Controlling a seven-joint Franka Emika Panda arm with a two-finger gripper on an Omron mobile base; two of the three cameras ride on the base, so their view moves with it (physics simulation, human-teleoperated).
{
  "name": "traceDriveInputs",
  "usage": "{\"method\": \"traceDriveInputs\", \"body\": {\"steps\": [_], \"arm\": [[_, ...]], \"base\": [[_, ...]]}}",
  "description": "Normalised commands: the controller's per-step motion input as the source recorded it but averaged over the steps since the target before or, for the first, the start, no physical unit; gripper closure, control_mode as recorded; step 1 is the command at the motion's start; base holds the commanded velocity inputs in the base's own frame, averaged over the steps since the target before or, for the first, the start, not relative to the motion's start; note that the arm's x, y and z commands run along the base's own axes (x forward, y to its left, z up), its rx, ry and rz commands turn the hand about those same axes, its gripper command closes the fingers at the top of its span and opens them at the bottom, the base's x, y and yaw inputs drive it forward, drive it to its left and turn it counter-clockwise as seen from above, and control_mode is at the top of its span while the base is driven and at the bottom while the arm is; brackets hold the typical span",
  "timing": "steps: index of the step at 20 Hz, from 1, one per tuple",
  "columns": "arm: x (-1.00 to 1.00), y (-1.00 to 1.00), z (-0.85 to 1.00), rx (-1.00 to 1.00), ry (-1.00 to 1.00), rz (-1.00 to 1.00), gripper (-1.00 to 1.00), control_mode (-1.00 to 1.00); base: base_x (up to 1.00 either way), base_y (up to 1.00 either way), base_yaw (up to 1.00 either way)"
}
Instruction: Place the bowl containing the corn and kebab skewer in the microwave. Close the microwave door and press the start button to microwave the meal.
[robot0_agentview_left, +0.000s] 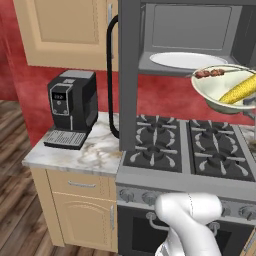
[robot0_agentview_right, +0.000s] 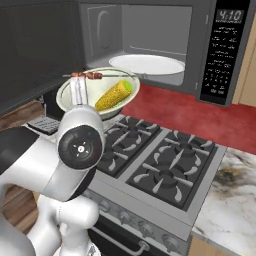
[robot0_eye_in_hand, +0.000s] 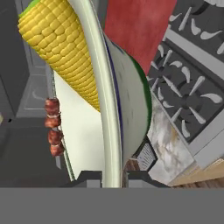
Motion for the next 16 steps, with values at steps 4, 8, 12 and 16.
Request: {"method": "traceDriveInputs", "body": {"steps": [4,8,12,16], "arm": [[-0.1,0.04,0.27,-0.01,-0.04,-0.03,1.0,-1.0],[0.21,0.0,0.13,0.0,0.08,-0.07,1.0,-1.0],[0.35,0.0,0.11,0.0,0.08,-0.07,1.0,-1.0],[0.35,0.0,0.14,0.0,0.01,-0.01,1.0,-1.0]], "base": [[0.0,0.0,0.0],[0.0,0.0,0.0],[0.0,0.0,0.0],[0.0,0.0,0.0]]}}
